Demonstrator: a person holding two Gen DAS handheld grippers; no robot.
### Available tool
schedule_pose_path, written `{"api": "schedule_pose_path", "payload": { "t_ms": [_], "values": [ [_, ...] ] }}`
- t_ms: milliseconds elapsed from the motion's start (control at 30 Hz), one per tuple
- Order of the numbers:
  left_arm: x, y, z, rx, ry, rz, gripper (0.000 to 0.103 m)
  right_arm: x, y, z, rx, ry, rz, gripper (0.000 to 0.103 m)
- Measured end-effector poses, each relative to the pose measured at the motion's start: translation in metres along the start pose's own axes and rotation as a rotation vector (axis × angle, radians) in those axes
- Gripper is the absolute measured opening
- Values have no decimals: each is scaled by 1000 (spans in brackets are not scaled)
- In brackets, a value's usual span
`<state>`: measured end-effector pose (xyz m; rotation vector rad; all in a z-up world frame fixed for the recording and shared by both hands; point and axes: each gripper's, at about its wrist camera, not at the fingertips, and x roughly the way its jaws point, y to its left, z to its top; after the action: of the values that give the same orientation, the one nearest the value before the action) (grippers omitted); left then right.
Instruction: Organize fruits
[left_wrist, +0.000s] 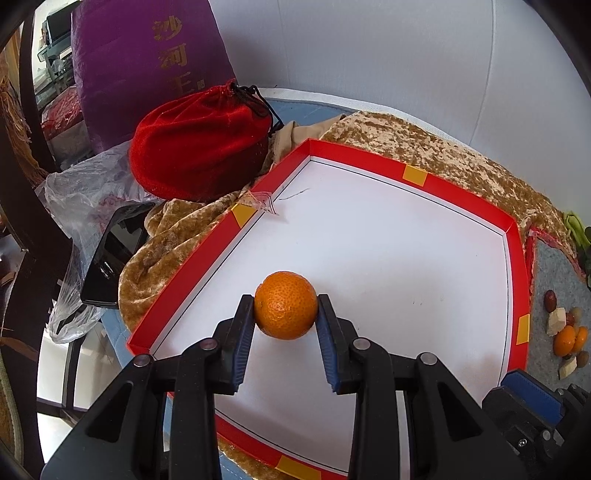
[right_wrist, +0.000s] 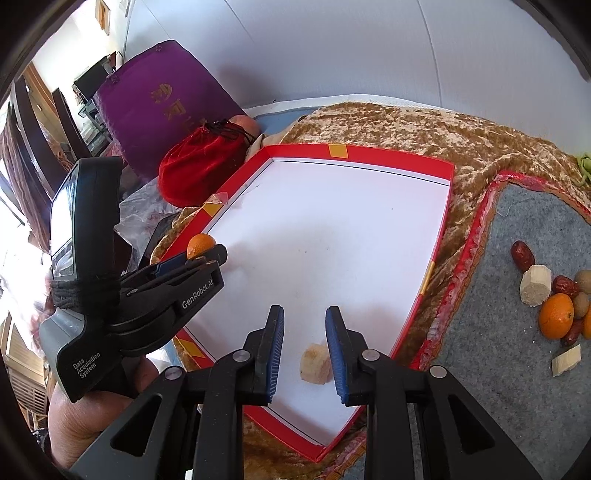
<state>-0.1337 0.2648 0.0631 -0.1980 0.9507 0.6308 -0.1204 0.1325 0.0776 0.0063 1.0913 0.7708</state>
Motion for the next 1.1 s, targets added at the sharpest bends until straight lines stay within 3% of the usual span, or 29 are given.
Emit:
{"api": "schedule_pose_path", "payload": {
  "t_ms": [367,833,1100],
  "values": [
    [-3,0,-1,1,-26,23,31,-8,-2,-1,15,-32,7,25],
    [-24,-9,3,28,-133,58,31,-26,-6,3,35,-70,15,25],
    [-32,-44,3,93,-130,-25,40,-57,-33,8,96,-120,3,26]
  ]
}}
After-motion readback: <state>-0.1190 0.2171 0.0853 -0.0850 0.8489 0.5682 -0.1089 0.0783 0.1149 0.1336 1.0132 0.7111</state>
